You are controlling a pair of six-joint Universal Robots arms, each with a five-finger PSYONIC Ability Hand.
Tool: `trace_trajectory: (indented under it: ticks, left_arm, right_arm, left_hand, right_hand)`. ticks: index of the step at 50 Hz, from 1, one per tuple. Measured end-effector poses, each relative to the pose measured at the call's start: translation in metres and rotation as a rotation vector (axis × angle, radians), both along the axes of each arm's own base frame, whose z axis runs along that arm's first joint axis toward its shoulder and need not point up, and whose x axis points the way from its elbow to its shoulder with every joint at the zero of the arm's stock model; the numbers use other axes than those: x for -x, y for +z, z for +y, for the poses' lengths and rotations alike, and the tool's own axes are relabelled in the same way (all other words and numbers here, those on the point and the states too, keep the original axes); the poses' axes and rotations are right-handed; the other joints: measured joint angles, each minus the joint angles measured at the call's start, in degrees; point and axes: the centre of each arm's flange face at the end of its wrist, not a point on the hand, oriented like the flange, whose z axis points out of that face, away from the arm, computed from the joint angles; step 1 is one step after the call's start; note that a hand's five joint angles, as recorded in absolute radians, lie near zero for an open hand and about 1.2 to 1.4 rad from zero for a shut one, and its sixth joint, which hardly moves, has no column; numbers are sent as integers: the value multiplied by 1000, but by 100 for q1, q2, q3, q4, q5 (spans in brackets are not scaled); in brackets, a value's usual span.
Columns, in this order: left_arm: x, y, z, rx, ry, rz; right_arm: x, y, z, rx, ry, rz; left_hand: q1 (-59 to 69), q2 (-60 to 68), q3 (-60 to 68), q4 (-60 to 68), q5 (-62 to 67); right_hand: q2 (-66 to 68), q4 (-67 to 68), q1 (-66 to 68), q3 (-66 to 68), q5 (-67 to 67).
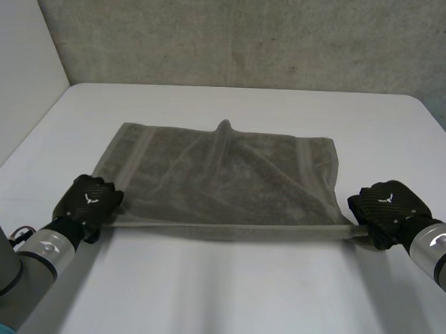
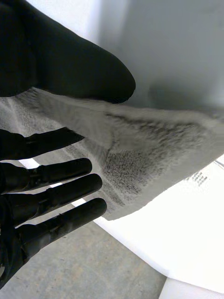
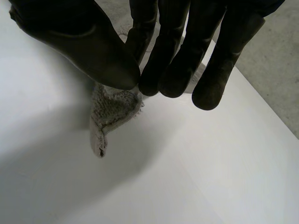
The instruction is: Fold the laundry
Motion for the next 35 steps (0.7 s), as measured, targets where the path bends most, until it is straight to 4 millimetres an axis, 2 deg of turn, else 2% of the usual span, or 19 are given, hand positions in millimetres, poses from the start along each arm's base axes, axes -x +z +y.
trace_trajectory:
  ticks: [7, 11, 14, 15, 19, 35]
  left_arm:
    - [-12, 0, -5, -6, 44, -1]
    - [-27, 2, -14, 0, 101, -2]
    - [-34, 3, -17, -3, 127, -1]
    - [-36, 3, -18, -4, 133, -1]
    - [-37, 5, -16, -4, 137, 2]
    - [-26, 26, 3, 42, 96, 9]
  right_arm:
    - [4, 0, -4, 9, -19, -1]
    - [6, 0, -5, 12, -26, -1]
    - [6, 0, -5, 11, -26, -1]
    - [6, -1, -5, 10, -26, -1]
    - [6, -1, -4, 7, -22, -2]
    - [5, -2, -1, 0, -13, 7]
  left_hand:
    - [0, -5, -2, -2, -4]
    - [26, 30, 30, 19, 25]
    - [653, 669, 665, 581, 561]
    - [1438, 1457, 1448, 1462, 1462]
    - [2499, 2686, 2659, 2676, 2588]
    - [2691, 2916, 2907, 2927, 2809]
  right_hand:
    - [0, 0, 0, 0, 0]
    - [0, 0, 0, 0, 0]
    - [0, 0, 0, 0, 0]
    - [0, 0, 0, 0, 0]
    - [0, 0, 0, 0, 0]
    - [0, 0, 0, 0, 0]
